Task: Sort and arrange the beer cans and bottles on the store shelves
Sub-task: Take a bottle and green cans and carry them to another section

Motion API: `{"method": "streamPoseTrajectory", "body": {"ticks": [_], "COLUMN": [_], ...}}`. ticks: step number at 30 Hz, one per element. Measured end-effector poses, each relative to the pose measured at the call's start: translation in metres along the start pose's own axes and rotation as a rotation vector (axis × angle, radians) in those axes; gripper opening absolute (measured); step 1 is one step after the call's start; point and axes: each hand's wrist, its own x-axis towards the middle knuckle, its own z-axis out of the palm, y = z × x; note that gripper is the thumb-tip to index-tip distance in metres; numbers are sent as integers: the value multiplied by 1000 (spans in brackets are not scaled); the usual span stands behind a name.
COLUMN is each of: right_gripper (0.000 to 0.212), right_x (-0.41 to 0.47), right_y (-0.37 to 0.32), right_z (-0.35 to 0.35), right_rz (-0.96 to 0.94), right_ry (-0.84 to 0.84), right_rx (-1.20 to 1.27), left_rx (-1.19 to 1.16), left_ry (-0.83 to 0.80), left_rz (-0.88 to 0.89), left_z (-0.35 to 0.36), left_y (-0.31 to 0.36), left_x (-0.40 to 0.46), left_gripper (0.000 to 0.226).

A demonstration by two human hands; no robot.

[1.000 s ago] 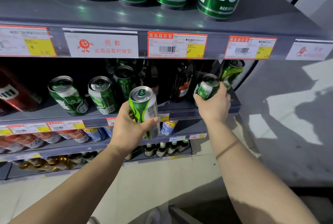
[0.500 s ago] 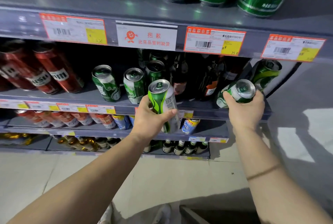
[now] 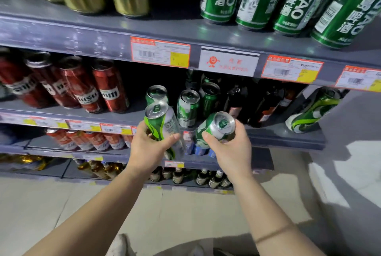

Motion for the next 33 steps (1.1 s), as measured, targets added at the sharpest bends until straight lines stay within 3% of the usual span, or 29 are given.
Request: {"method": "streamPoseTrajectory", "body": {"ticks": [8,16,22,26,29,33], "right_gripper": [80,92,89,53,23,19], "right_x": [19,49,47,9,-32,-71], "right_y": [-35,-40,-38,-37,-46,-80], "right_z": [100,138,148,169,218,282], "right_rz": [20,168,229,186,113,58], "right_ry": [97,219,283,462,182,-184], "right_rx": [-180,-258,-168,-66,-21,-20], "left_rx": [50,46,7,-17,-23,-11], "left_ry": [-49,-93,-52,-20,66,189], "left_rz": [72,32,3,-4,7,-18], "left_z": [-123,-197,-212,-219,-231,-267], "left_y": [-11,-18,-21,-19,-15,-19], "left_x": [38,66,73,75,76,77], "left_gripper": [43,52,51,52,49,57]}}
